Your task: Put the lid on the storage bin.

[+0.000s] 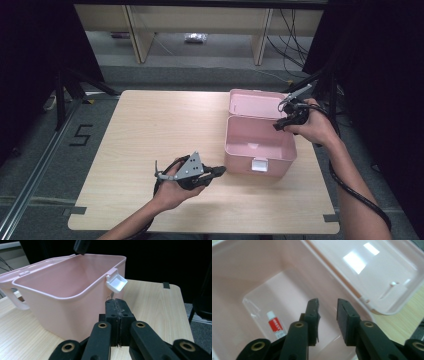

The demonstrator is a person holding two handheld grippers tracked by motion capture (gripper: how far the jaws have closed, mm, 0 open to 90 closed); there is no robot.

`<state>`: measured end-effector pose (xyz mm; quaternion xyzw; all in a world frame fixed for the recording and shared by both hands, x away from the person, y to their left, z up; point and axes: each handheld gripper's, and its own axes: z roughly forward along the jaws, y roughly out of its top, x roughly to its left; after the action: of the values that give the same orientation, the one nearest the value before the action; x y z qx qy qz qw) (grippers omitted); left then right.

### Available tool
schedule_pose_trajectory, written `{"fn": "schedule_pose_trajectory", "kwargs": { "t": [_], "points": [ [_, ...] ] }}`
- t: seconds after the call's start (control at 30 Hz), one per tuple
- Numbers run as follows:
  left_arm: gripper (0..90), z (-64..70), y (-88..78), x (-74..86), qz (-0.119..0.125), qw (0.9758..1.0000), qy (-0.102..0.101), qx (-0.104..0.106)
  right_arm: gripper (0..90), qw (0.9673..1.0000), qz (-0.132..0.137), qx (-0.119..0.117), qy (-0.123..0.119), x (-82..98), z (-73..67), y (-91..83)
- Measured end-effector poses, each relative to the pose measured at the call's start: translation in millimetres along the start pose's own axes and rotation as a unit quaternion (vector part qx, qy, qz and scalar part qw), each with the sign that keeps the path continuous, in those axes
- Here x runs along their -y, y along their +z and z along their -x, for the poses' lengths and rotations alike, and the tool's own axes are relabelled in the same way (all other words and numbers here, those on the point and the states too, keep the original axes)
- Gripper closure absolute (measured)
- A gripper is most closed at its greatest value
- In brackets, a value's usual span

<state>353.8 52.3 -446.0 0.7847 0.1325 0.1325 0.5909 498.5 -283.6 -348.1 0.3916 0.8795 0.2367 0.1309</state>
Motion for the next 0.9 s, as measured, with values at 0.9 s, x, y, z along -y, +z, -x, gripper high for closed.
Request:
{"fn": "schedule_pose_trajectory", "kwargs": {
  "t": [0.9],
  "points": [
    [89.8,10.8,43.5,-11.2,0.019,0.9996,0.004,0.019,72.8,0.9854,0.059,0.102,0.123,-5.8,37.2,-1.0]
  ]
}}
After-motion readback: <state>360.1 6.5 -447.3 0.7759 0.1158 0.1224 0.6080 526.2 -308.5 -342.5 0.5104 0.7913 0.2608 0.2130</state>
